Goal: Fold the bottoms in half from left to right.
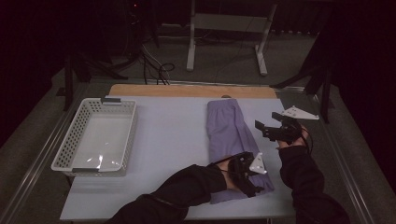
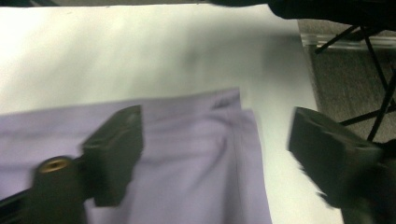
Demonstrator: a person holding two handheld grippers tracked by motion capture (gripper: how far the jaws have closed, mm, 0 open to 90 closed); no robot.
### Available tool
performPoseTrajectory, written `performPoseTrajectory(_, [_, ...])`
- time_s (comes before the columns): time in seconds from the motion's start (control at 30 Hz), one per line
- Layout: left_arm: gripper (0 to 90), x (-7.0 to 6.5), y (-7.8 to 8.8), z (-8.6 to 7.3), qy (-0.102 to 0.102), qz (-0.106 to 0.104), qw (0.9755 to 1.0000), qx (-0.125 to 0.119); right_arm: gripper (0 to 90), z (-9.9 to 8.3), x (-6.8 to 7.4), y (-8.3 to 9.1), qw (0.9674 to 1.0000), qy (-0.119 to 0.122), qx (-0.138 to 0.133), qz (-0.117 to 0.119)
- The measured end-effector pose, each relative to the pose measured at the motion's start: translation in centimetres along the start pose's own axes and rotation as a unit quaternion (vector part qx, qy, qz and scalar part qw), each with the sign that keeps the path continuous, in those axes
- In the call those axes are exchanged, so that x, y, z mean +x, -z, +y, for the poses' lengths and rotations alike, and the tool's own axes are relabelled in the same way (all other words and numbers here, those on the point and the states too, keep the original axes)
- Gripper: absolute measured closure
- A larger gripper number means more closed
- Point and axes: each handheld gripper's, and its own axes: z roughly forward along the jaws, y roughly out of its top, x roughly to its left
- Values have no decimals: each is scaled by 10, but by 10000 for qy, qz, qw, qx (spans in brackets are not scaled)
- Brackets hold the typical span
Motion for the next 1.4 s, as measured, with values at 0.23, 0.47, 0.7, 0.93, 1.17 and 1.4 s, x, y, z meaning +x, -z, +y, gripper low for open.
performPoseTrajectory(0.23, [92, 0, 49, -36, 333, 335, 9987, -198, 111, -9, 20, 21, 9999, -18, -1, 133])
performPoseTrajectory(0.47, [80, -15, 78, -66, 651, 443, 9955, -524, 95, -26, 43, 38, 9982, -290, 240, 465])
performPoseTrajectory(0.7, [155, -43, 71, -90, 622, 304, 9968, -395, 146, -49, 77, 50, 9972, -162, 658, 316])
performPoseTrajectory(0.93, [272, -54, 52, -114, 602, 286, 9978, -67, 379, -83, 95, 63, 9938, -242, 1050, 269])
performPoseTrajectory(1.17, [396, -56, 43, -125, 541, 195, 9983, -43, 464, -107, 92, 69, 9877, 6, 1566, -23])
performPoseTrajectory(1.4, [598, -53, 37, -128, 570, 244, 9980, 81, 519, -120, 82, 66, 9811, -270, 1914, -47])
